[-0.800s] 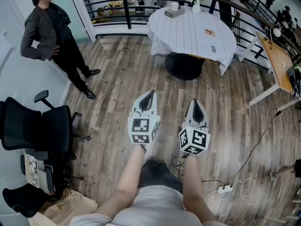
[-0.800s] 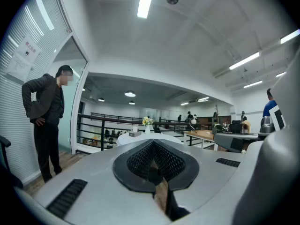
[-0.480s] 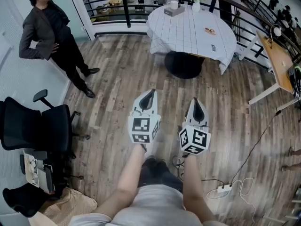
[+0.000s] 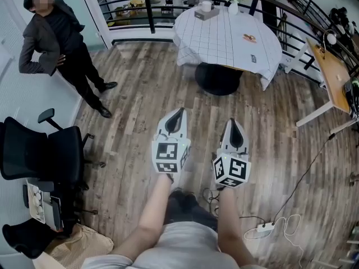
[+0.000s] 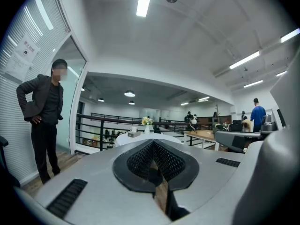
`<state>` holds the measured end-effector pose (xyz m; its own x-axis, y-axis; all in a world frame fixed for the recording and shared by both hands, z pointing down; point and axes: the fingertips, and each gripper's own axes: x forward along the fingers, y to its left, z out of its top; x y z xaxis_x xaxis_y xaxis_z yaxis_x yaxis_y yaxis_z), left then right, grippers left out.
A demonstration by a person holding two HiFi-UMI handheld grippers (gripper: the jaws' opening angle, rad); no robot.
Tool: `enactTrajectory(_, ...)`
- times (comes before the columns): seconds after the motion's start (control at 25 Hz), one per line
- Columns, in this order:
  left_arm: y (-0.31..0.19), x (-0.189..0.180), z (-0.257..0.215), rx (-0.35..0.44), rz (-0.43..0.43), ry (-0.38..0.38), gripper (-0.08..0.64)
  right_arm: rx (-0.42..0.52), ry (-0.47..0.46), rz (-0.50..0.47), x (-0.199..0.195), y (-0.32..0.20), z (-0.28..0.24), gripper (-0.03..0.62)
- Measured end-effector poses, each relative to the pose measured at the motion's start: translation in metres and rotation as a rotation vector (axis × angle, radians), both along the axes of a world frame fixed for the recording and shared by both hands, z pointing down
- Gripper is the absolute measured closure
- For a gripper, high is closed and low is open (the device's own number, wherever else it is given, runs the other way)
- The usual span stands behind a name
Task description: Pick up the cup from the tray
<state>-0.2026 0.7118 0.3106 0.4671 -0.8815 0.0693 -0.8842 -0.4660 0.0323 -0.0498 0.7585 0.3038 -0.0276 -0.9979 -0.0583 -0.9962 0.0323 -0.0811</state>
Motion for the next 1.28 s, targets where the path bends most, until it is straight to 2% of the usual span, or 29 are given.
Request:
enactTrajectory(0.36, -0.02, 0.019, 0.005, 0.001, -0.017, 0.01, 0.554, 0.003, -0.019, -0.012, 0.029, -0.023, 0.005, 0.584)
enactTrajectory(0.64, -0.066, 0.025, 0.009, -0.003, -0.025, 0.007, 0.554, 0.009, -0.03, -0.005, 0.04, -0.064, 0.005, 0.584)
enactTrajectory(1.28, -0.261, 0.036, 0.004, -0.007, 0.012, 0.013, 0.554, 0.022, -0.052, 0.025, 0.048, -0.258, -0.007, 0.584)
